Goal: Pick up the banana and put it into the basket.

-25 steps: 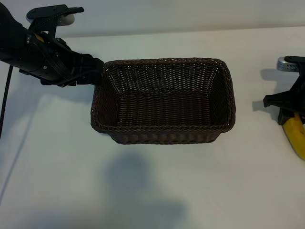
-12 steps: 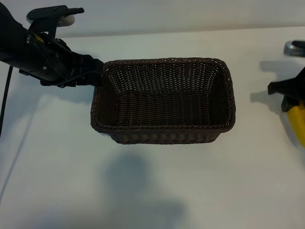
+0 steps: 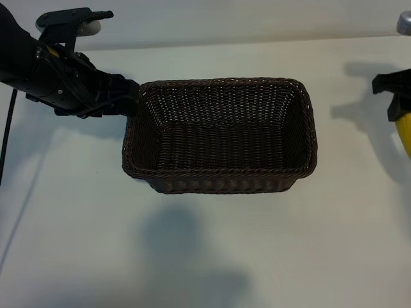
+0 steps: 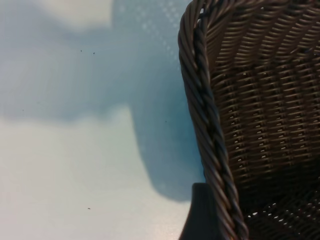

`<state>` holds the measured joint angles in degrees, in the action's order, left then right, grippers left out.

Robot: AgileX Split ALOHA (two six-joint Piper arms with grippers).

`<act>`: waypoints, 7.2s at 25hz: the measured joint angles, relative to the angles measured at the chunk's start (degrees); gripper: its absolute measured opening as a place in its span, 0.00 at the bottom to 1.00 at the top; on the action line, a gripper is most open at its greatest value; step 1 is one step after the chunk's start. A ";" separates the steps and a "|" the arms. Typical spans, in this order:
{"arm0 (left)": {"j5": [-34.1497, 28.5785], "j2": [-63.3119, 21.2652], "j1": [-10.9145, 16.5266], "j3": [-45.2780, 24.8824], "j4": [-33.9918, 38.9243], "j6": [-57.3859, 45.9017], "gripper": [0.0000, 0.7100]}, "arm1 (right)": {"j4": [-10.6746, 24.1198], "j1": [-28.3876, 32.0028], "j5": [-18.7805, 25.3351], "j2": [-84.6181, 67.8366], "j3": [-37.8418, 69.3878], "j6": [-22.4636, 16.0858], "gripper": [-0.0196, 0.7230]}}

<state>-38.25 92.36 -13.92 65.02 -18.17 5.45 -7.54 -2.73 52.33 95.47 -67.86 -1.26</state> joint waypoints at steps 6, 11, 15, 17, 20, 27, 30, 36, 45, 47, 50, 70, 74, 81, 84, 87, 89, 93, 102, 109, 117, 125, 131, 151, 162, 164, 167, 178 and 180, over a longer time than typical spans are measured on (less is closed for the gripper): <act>-0.06 0.00 0.00 0.00 0.00 0.00 0.84 | -0.81 -7.68 1.33 0.00 -2.87 0.30 0.57; -0.12 0.00 0.00 0.00 0.00 -0.06 0.84 | -1.11 -16.25 2.41 0.00 -6.50 -1.03 0.57; -0.22 0.00 0.00 0.00 0.00 -0.06 0.84 | -1.33 -22.81 2.59 0.00 -9.85 -0.90 0.57; -0.34 0.00 0.00 0.00 0.00 -0.23 0.84 | -1.20 -25.11 2.24 0.53 -10.94 0.64 0.57; -0.75 0.00 0.00 0.00 0.00 -0.19 0.84 | -0.88 -27.10 1.58 2.38 -12.00 3.06 0.57; -1.72 0.00 0.00 0.00 0.00 -0.17 0.84 | -1.20 -27.62 1.51 6.27 -14.37 12.38 0.57; -1.85 0.00 0.00 0.00 0.00 -0.17 0.84 | -1.97 -27.62 1.32 6.36 -14.92 18.60 0.57; -1.85 0.00 0.00 0.00 0.00 -0.12 0.84 | -8.17 -27.62 1.32 6.59 -14.92 36.62 0.57; -1.85 -0.02 0.00 0.00 0.00 -0.12 0.84 | -16.01 -27.62 2.67 6.78 -14.92 58.79 0.57; -1.85 -0.02 0.00 0.00 0.00 -0.12 0.84 | -16.01 -27.62 3.21 7.20 -14.92 60.40 0.57; -1.85 -0.02 0.00 0.00 0.00 -0.12 0.84 | -15.96 -27.62 3.38 8.29 -14.92 61.57 0.57; -1.85 -0.02 0.00 0.00 0.00 0.00 0.84 | -14.40 -28.78 -0.47 13.70 -14.92 62.39 0.57; -1.85 -0.02 0.00 0.00 0.00 0.00 0.84 | -13.96 -29.89 -1.74 15.16 -14.92 62.82 0.57; -1.85 -0.06 0.00 0.00 0.00 0.00 0.84 | -13.11 -32.08 -3.25 18.69 -14.96 63.21 0.57; -1.85 -0.06 0.00 0.00 0.00 0.00 0.84 | -13.07 -32.17 -4.15 19.28 -14.96 63.25 0.57; -1.85 -0.06 0.00 0.00 0.00 -0.03 0.84 | -12.95 -32.17 -5.06 19.59 -14.96 63.25 0.57; -1.85 -0.06 0.00 0.00 0.00 -0.03 0.84 | -12.90 -32.17 -5.35 19.91 -14.96 63.25 0.57; -1.85 -0.06 0.00 0.00 0.00 -0.12 0.84 | -12.89 -32.17 -6.59 20.97 -14.96 63.25 0.57; -1.89 -0.06 0.00 0.00 0.00 -0.12 0.83 | -12.84 -32.17 -8.80 23.84 -14.96 63.20 0.57; -1.89 -0.06 0.00 0.00 0.00 -0.12 0.83 | -12.84 -32.17 -10.92 23.84 -14.96 60.28 0.57; -1.89 -0.06 0.00 0.00 0.00 -0.12 0.83 | -11.43 -32.17 -11.03 23.84 -14.96 55.66 0.87; -1.89 -0.06 0.00 0.00 0.00 -0.12 0.83 | -9.78 -32.17 -10.72 23.10 -15.03 51.15 0.96; -1.89 -0.06 0.00 0.00 0.00 0.02 0.83 | -8.03 -32.17 -10.60 20.04 -15.03 47.53 0.95; -2.15 -0.06 0.00 0.00 -0.97 0.02 0.83 | 1.79 -32.17 -7.88 6.11 -15.03 29.01 0.92; -2.73 -0.06 0.00 0.00 -2.01 0.13 0.83 | 9.92 -32.17 -0.59 1.36 -15.03 3.57 0.91; -2.80 -0.06 0.00 0.00 -2.26 0.24 0.83 | 11.99 -32.17 2.22 1.30 -15.03 -0.80 0.90; -2.91 -0.06 0.00 0.00 -2.78 0.30 0.83 | 13.97 -32.17 5.69 1.27 -15.03 -4.01 0.89; -2.95 -0.06 0.00 0.00 -3.05 0.36 0.83 | 14.11 -32.17 9.10 1.24 -15.03 -8.49 0.87; -2.95 -0.06 0.00 0.00 -3.05 0.36 0.83 | 14.19 -32.17 9.10 1.24 -15.03 -8.78 0.86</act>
<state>-41.20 92.29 -13.92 65.02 -21.22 5.81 6.66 -34.90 61.42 96.71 -82.88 -10.04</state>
